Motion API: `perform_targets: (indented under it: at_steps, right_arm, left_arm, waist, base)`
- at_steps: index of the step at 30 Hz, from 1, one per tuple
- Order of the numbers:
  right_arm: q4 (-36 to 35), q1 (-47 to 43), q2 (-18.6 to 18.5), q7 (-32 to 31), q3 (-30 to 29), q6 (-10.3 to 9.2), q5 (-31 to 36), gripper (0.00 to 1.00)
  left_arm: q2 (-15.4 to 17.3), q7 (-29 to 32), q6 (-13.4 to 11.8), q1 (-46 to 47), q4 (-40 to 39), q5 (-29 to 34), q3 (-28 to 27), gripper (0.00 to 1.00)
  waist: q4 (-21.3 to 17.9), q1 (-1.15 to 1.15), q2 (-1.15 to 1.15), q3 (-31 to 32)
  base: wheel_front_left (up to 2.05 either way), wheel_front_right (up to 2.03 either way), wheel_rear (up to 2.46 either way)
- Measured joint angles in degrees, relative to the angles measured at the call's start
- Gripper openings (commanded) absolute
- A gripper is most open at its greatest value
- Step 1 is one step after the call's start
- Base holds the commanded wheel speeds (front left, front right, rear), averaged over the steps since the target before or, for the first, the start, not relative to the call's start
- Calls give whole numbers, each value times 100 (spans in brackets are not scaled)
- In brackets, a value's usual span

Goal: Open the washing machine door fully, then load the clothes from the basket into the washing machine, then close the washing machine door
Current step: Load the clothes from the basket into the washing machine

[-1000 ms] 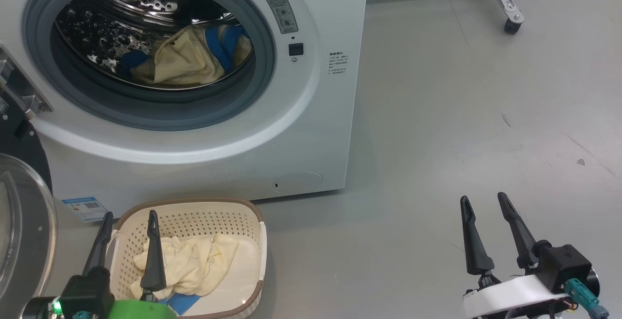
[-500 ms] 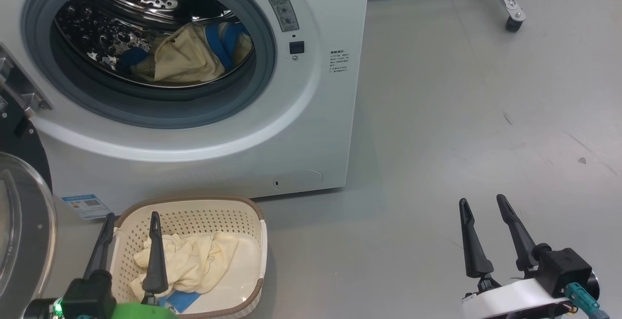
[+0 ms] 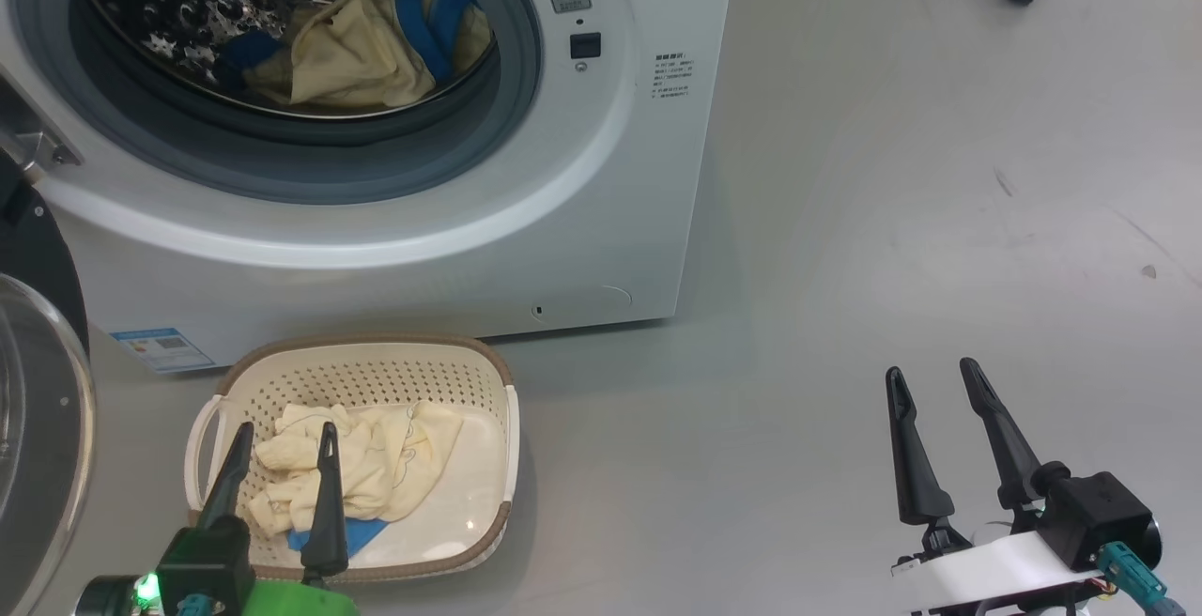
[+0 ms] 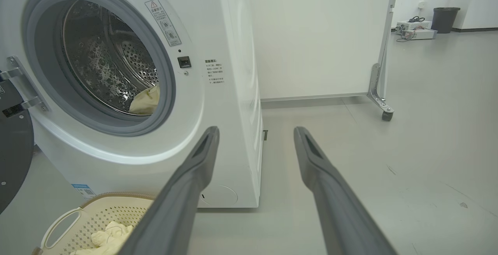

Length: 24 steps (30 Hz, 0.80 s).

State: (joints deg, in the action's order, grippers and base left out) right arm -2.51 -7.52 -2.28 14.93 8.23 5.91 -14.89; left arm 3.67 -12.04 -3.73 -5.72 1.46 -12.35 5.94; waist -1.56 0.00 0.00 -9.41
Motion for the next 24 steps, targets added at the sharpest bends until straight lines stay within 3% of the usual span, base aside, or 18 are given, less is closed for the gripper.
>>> perform_targets:
  at_steps: [16,24]
  right_arm:
    - [-279,421,-9,1,85,8,49,100]
    - [-413,872,-13,1,268,40,31,100]
  left_arm:
    - [-20,748,185,1201,1444,83,385,100]
    - [285,1211,175,1856,2414,227,309,100]
  waist:
    - [5,0,0,-1058]
    - [-107,0,0,-1689]
  base:
    - [0,0,0]
    - [0,0,0]
